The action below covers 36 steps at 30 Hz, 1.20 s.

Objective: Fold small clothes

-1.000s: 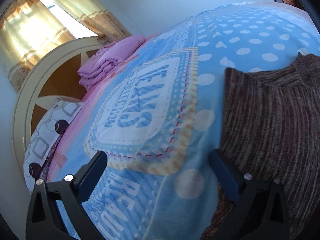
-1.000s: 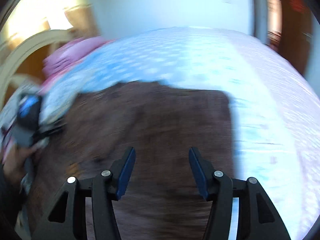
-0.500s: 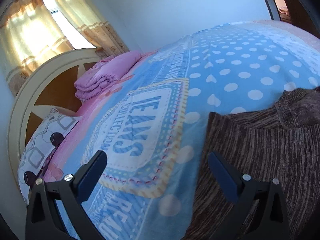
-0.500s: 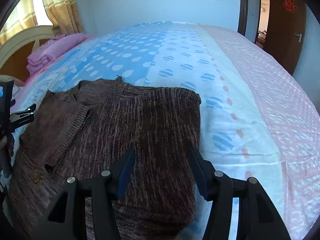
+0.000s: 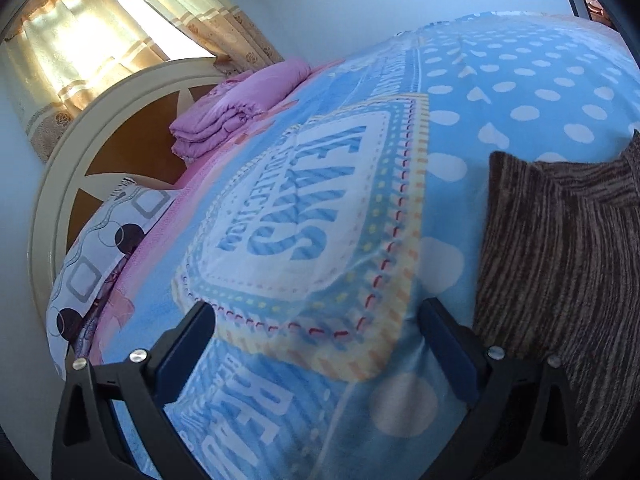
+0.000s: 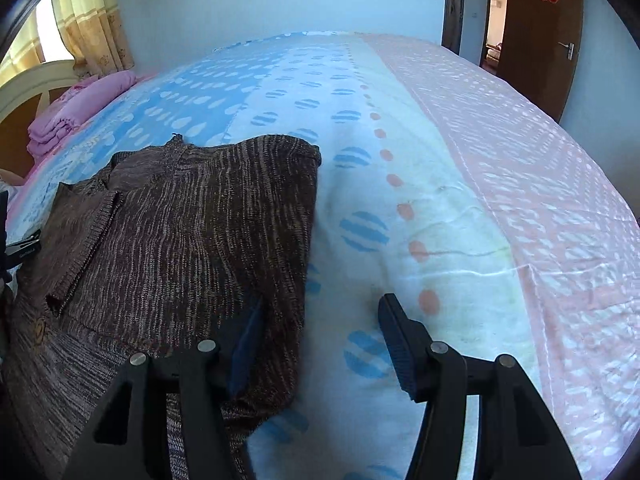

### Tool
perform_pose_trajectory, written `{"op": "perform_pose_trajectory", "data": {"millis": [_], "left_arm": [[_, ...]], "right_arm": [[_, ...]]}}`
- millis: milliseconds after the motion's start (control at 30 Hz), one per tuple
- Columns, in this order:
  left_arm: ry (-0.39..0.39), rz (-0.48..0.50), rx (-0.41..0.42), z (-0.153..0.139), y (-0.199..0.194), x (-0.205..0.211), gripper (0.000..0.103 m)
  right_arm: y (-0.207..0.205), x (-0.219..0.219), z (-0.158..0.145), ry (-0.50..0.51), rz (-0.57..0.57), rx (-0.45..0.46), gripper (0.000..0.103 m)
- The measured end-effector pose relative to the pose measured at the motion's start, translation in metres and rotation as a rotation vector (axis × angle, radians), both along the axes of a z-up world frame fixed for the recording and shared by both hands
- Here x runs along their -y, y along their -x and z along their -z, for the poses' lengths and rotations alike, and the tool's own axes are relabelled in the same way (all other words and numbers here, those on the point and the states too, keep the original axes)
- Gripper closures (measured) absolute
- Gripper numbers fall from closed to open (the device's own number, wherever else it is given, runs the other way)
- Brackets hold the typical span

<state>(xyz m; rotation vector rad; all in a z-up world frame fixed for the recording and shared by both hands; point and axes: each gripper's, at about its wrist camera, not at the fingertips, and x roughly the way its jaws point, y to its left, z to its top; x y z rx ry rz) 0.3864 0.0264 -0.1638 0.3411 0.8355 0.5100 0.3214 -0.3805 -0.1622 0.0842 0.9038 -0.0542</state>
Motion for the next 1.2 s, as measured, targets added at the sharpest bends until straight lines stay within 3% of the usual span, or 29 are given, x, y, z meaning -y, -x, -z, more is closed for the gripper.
{"op": "perform_pose_trajectory", "data": {"millis": [200, 300, 367, 533, 633, 1067, 1200], "left_arm": [[0.013, -0.016, 0.004, -0.003, 0.008, -0.006, 0.0], [0.098, -0.007, 0.014, -0.012, 0.016, -0.016, 0.0], [0.145, -0.012, 0.068, -0.026, 0.033, -0.023, 0.0], [0.155, 0.13, 0.085, -0.039, 0.075, 0.0, 0.0], [0.205, 0.2, 0.073, -0.042, 0.097, 0.01, 0.0], [0.293, 0.349, 0.019, -0.036, 0.203, 0.01, 0.0], [0.308, 0.366, 0.008, -0.031, 0.235, 0.002, 0.0]], "right_arm": [[0.013, 0.003, -0.002, -0.012, 0.001, 0.021, 0.043], [0.029, 0.006, -0.009, -0.039, -0.003, 0.006, 0.043], [0.045, 0.005, -0.019, -0.034, -0.014, 0.019, 0.042], [0.083, -0.01, -0.029, 0.0, -0.085, 0.002, 0.041], [0.102, -0.018, -0.026, 0.002, -0.112, -0.013, 0.041], [0.185, -0.024, -0.005, -0.096, -0.076, -0.106, 0.041], [0.214, -0.032, -0.001, -0.061, -0.077, -0.11, 0.041]]}}
